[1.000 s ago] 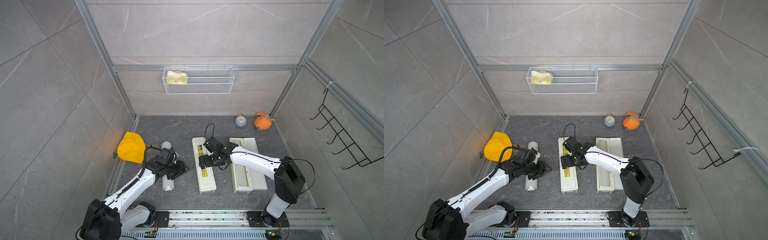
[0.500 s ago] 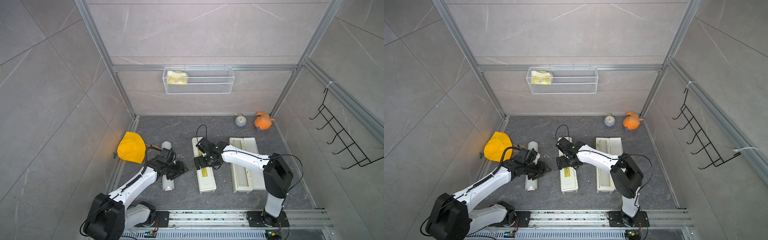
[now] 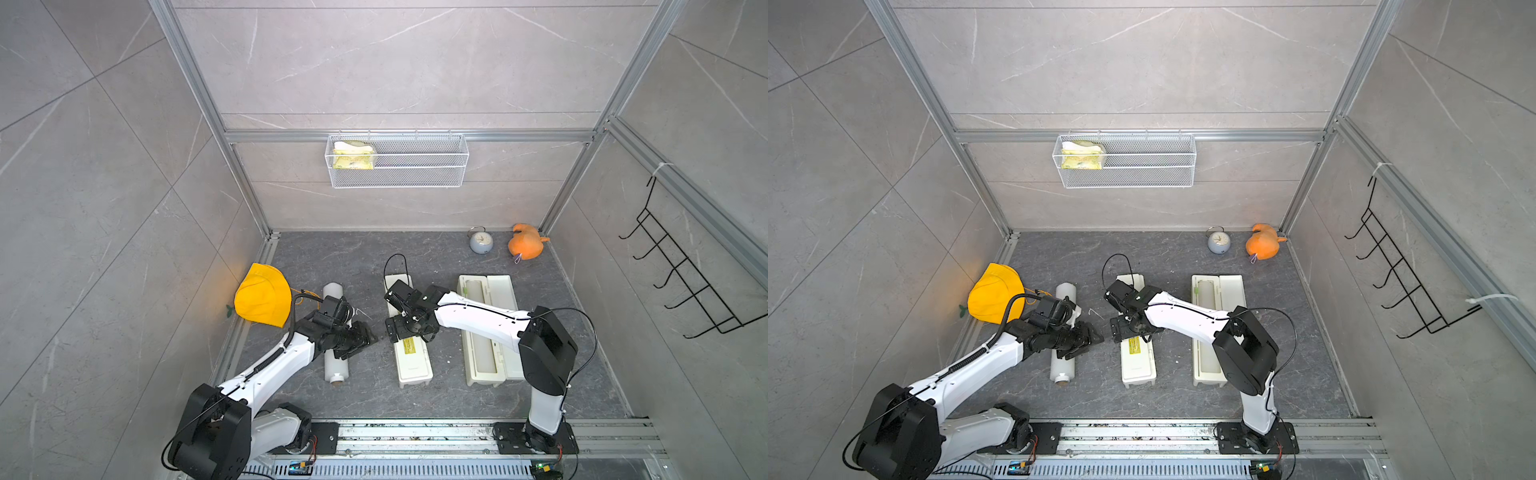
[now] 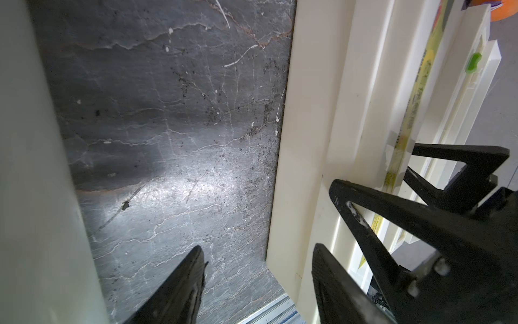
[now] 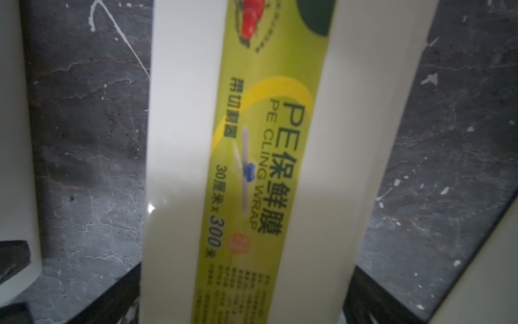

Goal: Put plastic wrap rolls into dispensers
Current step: Pick up the plastic wrap cutting box from the center of the board.

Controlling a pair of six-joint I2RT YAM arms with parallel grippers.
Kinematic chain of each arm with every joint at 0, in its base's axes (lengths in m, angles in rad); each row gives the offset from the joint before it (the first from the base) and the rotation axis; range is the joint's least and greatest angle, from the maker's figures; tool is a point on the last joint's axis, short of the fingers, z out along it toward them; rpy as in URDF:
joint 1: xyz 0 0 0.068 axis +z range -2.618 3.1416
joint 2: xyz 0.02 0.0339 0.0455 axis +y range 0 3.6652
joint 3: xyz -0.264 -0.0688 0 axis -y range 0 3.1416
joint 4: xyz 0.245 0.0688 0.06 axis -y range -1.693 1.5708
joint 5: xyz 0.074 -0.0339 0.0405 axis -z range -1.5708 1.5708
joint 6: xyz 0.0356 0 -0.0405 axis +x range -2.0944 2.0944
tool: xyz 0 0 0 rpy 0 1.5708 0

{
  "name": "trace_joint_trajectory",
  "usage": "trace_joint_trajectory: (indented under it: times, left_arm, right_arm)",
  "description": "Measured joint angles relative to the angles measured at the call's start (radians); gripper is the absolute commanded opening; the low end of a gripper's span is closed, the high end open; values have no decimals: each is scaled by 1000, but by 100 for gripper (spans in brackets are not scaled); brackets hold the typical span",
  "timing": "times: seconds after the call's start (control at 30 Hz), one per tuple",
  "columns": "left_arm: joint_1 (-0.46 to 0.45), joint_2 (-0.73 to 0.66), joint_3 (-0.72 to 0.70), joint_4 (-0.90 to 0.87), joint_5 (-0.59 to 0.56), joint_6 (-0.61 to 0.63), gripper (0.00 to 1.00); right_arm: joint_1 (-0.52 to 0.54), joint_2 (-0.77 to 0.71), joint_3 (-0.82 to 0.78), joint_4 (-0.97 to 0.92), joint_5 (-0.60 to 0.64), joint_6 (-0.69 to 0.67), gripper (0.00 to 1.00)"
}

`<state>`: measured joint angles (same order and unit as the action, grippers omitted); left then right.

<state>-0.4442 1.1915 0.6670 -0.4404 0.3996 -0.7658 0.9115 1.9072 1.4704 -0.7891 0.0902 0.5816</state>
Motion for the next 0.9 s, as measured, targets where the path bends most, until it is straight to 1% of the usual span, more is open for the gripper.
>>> trace_joint_trajectory:
  times: [0.2, 0.5, 0.67, 0.83, 0.9]
  left_arm:
    - [0, 26, 0, 3, 6, 4, 63]
    - [0, 39, 0, 30, 31, 8, 63]
    - [0, 38, 0, 42, 40, 7, 64]
    - [0, 38, 0, 53, 51, 7, 65]
    - [0, 38, 0, 67, 59, 5, 68]
  right_arm:
    - [6, 8, 2, -5, 7, 13, 100]
    - [5, 25, -76, 11, -92, 19, 100]
    - [1, 28, -83, 11, -94, 17, 99]
    - [-26, -7, -114, 12, -117, 1, 98]
    - [-53, -48, -157, 27, -150, -13, 97]
